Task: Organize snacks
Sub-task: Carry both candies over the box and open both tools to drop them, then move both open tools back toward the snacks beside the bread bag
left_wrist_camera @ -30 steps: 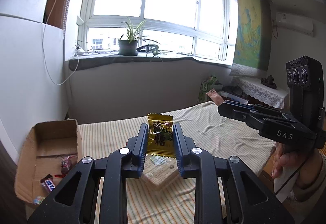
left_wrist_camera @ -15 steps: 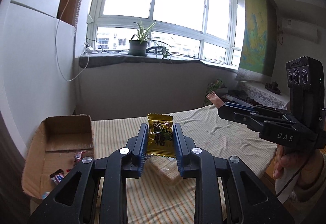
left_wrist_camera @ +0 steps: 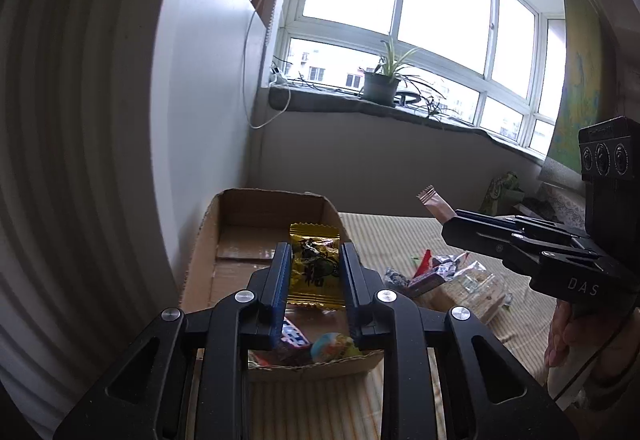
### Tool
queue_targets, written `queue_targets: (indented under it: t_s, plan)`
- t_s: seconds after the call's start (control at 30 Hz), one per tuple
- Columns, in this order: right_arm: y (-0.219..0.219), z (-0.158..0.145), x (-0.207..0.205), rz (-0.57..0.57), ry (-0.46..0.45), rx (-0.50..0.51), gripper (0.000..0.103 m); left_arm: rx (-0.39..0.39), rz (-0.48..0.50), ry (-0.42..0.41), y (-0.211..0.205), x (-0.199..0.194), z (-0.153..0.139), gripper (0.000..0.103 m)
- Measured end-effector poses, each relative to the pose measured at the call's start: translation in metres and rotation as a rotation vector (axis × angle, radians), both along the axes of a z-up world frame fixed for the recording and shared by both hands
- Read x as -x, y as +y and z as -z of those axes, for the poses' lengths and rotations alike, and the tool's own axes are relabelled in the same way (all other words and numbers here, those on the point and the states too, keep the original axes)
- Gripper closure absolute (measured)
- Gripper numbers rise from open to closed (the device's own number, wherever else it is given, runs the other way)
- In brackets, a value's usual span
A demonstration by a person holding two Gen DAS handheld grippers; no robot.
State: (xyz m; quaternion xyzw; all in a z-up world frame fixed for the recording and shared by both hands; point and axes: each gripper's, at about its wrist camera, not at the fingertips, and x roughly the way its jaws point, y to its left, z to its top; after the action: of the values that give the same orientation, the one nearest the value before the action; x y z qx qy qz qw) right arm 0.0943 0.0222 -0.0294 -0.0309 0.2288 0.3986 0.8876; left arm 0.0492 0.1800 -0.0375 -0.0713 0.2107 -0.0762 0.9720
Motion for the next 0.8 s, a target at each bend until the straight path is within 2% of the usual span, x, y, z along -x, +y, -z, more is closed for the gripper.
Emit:
queue_targets:
  t_s: [0.33, 0.6, 0.67, 0.73, 0.8]
  plan:
    - [0.018, 0.007, -0.008, -0.030, 0.013, 0.011, 0.082, 0.003, -0.022, -0.003, 0.013, -0.011, 0.001, 0.080]
    - [0.043, 0.039, -0.041, -0.044, 0.097, 0.055, 0.082, 0.019, -0.033, 0.055, 0.022, -0.032, 0.024, 0.080]
    - [0.044, 0.049, -0.045, -0.033, 0.111, 0.065, 0.071, 0.027, -0.047, 0.085, 0.024, -0.040, 0.030, 0.072]
    - [0.040, 0.056, -0.047, -0.020, 0.124, 0.069, 0.067, 0.025, -0.067, 0.105, 0.026, -0.040, 0.037, 0.035]
    - [0.036, 0.061, -0.048, -0.011, 0.144, 0.061, 0.067, 0.029, -0.097, 0.102, 0.027, -0.035, 0.042, 0.028]
